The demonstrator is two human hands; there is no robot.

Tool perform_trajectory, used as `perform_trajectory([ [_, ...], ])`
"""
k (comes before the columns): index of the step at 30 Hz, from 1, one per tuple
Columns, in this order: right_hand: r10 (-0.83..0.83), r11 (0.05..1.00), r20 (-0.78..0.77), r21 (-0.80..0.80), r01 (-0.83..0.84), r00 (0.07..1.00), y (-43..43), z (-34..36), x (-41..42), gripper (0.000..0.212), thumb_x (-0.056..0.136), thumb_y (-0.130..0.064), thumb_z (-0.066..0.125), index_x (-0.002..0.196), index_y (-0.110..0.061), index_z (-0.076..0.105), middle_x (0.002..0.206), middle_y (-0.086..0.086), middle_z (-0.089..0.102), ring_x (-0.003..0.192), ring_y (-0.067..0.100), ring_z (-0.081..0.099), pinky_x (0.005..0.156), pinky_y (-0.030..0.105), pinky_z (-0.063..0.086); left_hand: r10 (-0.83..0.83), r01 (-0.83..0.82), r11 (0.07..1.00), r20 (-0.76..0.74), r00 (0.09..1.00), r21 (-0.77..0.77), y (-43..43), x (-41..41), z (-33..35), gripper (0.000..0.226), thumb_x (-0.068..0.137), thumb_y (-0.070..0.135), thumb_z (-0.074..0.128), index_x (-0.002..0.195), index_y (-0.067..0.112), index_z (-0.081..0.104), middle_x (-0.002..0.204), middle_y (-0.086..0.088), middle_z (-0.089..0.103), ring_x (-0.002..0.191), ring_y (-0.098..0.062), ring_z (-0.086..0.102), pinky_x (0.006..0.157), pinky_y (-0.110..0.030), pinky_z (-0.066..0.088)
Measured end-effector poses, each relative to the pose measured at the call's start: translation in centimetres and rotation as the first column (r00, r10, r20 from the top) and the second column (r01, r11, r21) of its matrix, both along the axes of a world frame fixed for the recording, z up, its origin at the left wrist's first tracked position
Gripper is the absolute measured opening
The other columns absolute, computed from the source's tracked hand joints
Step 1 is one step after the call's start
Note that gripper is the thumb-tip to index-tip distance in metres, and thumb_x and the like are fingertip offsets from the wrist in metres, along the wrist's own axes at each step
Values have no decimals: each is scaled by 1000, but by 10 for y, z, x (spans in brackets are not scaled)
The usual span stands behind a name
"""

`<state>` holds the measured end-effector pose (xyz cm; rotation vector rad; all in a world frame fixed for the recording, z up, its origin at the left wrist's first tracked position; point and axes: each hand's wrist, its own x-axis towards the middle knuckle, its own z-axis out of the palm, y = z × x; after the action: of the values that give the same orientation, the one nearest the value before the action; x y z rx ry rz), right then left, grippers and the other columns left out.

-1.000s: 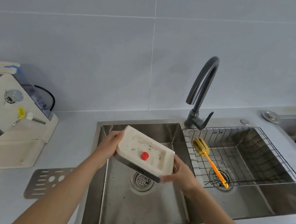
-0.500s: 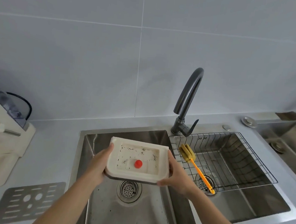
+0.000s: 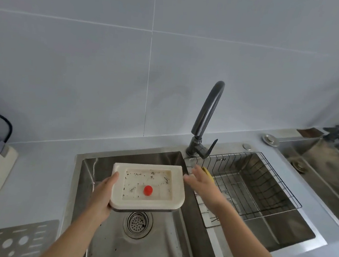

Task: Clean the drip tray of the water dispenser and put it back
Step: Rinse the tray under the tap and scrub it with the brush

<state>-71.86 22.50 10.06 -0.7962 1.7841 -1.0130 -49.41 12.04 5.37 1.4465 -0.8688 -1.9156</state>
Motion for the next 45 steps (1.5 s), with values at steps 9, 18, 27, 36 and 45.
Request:
perform_trajectory([
  [9,-464,875,554,166,454,691,-57,42,-100,64,95,-25,45,146,-11,9,151,25,14,134,38,32,101,42,37,123,-123,992,28,992,12,12,-22,7,18,91,31,49,93,17,60,96,-11,66,90,-30,62,68,-41,51],
  [18,-454,890,569,332,314,686,-93,22,-127,53,97,-29,39,140,-2,22,101,17,56,109,25,58,93,34,44,217,-216,976,45,975,-20,34,-46,16,18,92,29,48,91,17,61,91,-8,67,85,-26,64,67,-40,52],
  [27,-424,887,313,334,320,850,-103,22,-116,28,98,-12,20,101,-3,47,135,19,46,131,31,40,98,37,40,257,-257,966,43,965,-11,33,-51,18,16,91,28,51,91,16,61,94,-9,69,89,-27,66,69,-41,53],
  [36,-572,820,573,368,439,587,-105,2,-130,18,97,-13,30,88,0,38,85,15,53,105,24,58,102,36,44,241,-241,970,56,969,6,24,-55,18,16,90,30,52,89,16,61,90,-7,68,85,-26,65,71,-41,53],
  [45,-502,860,408,334,386,763,-99,9,-125,38,100,-14,25,135,-1,28,135,18,45,125,27,47,108,40,38,215,-217,975,59,975,37,15,-58,15,24,90,32,52,102,14,62,97,-9,68,93,-29,65,83,-45,52],
])
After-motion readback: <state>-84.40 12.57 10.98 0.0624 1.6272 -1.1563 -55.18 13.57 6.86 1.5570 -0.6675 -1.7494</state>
